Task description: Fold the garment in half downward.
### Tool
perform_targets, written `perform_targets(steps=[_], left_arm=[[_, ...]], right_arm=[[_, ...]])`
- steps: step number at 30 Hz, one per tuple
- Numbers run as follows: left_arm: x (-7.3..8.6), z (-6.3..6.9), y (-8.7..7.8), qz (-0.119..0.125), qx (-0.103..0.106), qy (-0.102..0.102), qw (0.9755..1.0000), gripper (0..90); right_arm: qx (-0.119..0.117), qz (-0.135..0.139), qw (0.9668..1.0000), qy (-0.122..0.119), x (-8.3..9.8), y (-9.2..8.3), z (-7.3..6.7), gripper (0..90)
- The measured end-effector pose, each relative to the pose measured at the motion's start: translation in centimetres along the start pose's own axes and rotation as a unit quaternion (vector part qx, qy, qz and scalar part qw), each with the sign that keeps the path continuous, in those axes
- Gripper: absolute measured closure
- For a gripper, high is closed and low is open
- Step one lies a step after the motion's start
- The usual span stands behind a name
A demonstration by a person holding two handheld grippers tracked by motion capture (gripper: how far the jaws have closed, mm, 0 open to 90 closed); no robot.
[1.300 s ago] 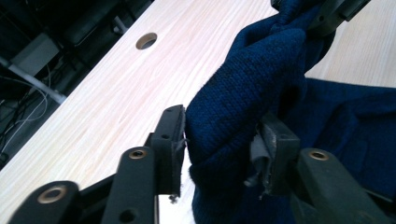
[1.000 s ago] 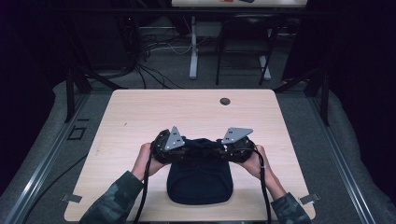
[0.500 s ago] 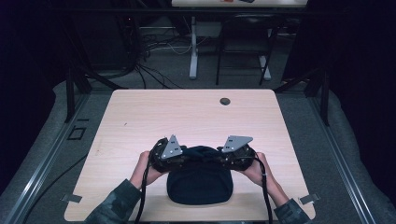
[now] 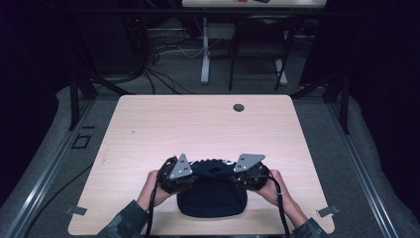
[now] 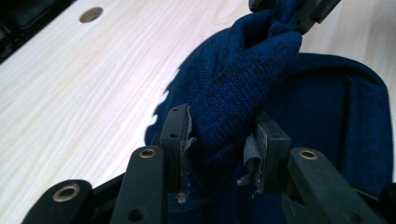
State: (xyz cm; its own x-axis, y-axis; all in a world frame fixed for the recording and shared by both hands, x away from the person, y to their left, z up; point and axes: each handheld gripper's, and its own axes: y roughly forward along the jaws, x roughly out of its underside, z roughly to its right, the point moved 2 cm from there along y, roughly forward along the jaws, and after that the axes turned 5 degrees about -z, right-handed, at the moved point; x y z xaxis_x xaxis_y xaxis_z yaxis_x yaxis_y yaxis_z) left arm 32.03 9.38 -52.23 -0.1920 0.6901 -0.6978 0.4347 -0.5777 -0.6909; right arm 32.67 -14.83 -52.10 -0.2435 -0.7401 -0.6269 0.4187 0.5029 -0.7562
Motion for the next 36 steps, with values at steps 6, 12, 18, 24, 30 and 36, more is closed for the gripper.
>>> perform_targets(steps=[6, 12, 18, 24, 30, 36], left_arm=[[0.6, 0.7, 0.2, -0.006, 0.008, 0.003, 0.9999, 62.9], [1.6, 1.5, 0.7, -0.007, 0.014, -0.01, 0.9998, 62.8], [2.5, 2.0, 1.2, -0.012, 0.024, -0.019, 0.9994, 62.4], [3.4, 2.6, 1.5, -0.009, 0.024, -0.031, 0.9992, 60.9], [3.8, 2.9, 1.4, -0.022, 0.038, -0.041, 0.9982, 52.8], [4.2, 2.9, 0.2, -0.023, 0.035, -0.057, 0.9975, 37.0]], right_arm=[[-0.003, -0.01, 0.9999, -0.003, 0.6, 0.2, -0.6, 60.7], [-0.008, -0.02, 0.9998, -0.005, 1.1, 0.5, -1.2, 60.3], [-0.014, -0.028, 0.9995, -0.006, 1.7, 1.1, -1.8, 59.1], [-0.017, -0.034, 0.9993, -0.001, 2.1, 1.2, -2.2, 58.1], [-0.025, -0.043, 0.9987, 0.009, 2.6, 1.2, -2.5, 52.7], [-0.038, -0.04, 0.998, 0.03, 3.1, 0.2, -2.7, 39.5]])
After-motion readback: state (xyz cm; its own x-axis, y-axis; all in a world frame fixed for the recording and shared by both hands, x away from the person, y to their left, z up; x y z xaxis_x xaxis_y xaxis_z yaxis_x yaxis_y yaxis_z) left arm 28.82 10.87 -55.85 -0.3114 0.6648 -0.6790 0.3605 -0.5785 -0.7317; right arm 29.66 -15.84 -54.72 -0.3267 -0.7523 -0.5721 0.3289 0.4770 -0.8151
